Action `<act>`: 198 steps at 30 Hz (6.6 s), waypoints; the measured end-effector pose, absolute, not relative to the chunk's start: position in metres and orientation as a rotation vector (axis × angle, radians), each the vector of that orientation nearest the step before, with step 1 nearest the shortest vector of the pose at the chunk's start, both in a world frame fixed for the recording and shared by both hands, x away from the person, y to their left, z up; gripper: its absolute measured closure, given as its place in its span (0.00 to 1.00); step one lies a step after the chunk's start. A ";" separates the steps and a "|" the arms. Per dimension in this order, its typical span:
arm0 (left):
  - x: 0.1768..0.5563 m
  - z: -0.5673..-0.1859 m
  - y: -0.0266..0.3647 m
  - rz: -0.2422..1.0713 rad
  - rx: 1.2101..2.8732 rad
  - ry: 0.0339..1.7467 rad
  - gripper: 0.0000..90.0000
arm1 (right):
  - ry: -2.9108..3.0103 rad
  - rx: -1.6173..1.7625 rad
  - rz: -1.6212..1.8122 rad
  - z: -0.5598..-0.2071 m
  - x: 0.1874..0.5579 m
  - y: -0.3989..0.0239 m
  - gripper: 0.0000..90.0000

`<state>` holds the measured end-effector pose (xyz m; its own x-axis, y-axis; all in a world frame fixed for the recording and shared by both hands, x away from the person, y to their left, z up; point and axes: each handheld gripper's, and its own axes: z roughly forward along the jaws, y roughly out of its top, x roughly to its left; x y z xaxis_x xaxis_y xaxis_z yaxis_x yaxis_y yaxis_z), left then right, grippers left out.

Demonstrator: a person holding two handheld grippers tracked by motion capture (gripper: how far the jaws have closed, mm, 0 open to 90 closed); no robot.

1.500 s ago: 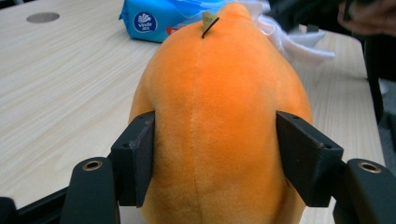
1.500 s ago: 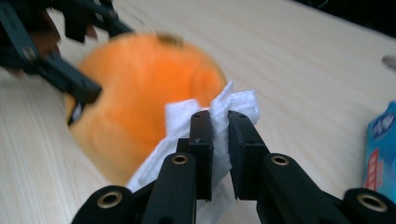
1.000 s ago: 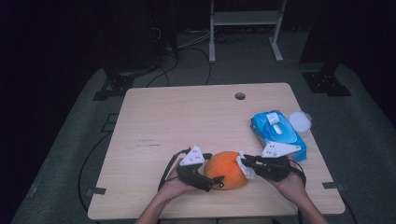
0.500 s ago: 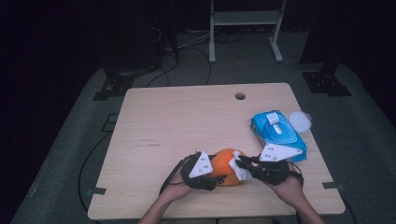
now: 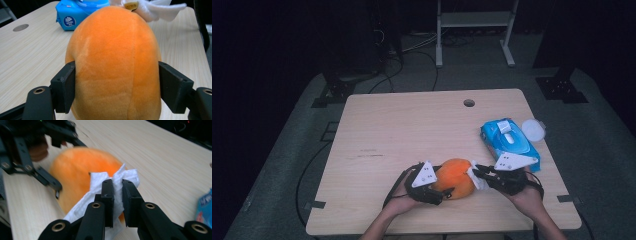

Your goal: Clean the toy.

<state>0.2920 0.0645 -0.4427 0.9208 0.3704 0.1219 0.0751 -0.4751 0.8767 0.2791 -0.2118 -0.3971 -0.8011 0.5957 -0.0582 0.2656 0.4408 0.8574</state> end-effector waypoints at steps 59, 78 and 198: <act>0.286 -0.439 0.049 0.353 2.024 0.336 0.16 | 2.373 0.579 1.241 -0.382 0.261 -0.170 0.89; 0.283 -0.443 0.049 0.385 2.025 0.280 0.33 | 2.366 0.583 1.217 -0.379 0.262 -0.172 0.89; 0.286 -0.437 0.050 0.446 2.068 0.281 0.30 | 2.325 0.525 1.188 -0.390 0.250 -0.147 0.89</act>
